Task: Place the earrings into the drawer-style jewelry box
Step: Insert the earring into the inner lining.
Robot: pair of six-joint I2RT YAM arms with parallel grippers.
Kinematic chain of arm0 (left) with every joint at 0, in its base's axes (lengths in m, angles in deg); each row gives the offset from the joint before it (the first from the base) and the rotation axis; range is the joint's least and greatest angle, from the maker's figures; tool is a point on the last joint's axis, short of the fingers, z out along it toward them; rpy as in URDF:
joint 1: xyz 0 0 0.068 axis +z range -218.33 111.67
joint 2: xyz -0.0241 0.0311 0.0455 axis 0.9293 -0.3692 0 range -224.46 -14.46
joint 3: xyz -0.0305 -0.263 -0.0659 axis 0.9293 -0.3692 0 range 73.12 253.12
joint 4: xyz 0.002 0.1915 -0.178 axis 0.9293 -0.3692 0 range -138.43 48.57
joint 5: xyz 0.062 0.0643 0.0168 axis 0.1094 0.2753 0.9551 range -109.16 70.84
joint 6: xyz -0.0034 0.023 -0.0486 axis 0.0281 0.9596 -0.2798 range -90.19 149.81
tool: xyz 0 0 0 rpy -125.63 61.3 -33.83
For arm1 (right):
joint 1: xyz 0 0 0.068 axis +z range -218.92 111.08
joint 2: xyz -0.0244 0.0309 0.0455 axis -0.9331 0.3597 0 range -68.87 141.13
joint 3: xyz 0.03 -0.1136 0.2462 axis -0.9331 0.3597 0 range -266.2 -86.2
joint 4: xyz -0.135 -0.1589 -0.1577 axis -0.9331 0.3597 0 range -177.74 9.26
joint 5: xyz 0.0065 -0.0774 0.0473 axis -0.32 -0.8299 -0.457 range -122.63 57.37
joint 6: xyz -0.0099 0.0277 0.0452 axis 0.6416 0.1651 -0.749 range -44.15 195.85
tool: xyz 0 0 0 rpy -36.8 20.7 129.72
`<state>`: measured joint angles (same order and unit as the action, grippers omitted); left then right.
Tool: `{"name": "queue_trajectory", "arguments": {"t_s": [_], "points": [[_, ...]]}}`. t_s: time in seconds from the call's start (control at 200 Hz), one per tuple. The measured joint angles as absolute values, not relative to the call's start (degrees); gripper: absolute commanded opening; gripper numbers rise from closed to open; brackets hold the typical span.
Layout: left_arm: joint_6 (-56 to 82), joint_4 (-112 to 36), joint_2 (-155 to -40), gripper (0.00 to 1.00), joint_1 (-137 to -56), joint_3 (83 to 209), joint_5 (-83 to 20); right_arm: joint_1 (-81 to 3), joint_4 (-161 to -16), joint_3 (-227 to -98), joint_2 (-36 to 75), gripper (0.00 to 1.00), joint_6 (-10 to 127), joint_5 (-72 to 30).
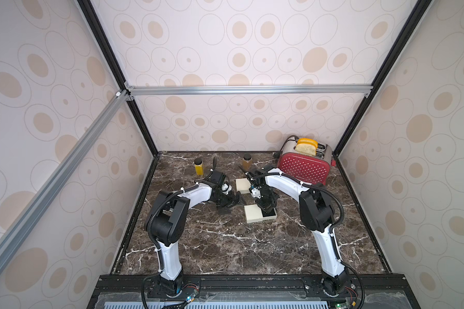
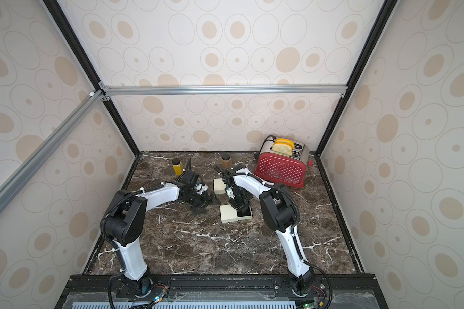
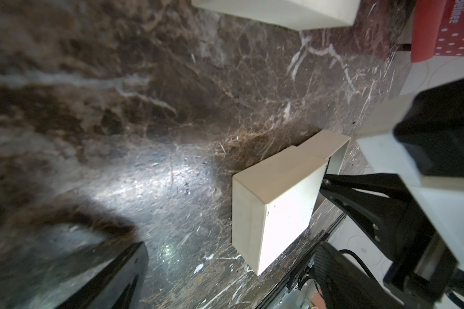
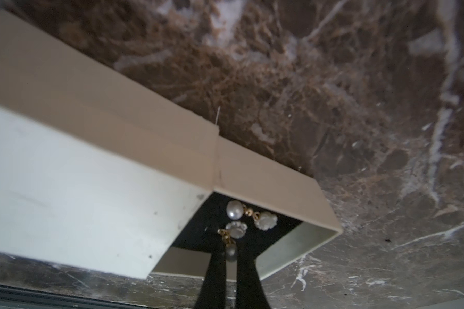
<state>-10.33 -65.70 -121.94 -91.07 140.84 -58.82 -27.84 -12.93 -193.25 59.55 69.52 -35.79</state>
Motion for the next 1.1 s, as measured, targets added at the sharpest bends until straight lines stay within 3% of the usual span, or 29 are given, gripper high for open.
{"name": "queue_trajectory", "arguments": {"t_s": [1.006,1.101], "points": [[-10.3,-64.6,-121.0,0.99,-91.1,139.8,-59.9,-26.2,-12.5,-197.2,63.3,0.0,65.5,-34.5],[-10.4,-64.6,-121.0,0.99,-91.1,139.7,-60.0,-26.2,-12.5,-197.3,63.3,0.07,65.2,-34.3]]}}
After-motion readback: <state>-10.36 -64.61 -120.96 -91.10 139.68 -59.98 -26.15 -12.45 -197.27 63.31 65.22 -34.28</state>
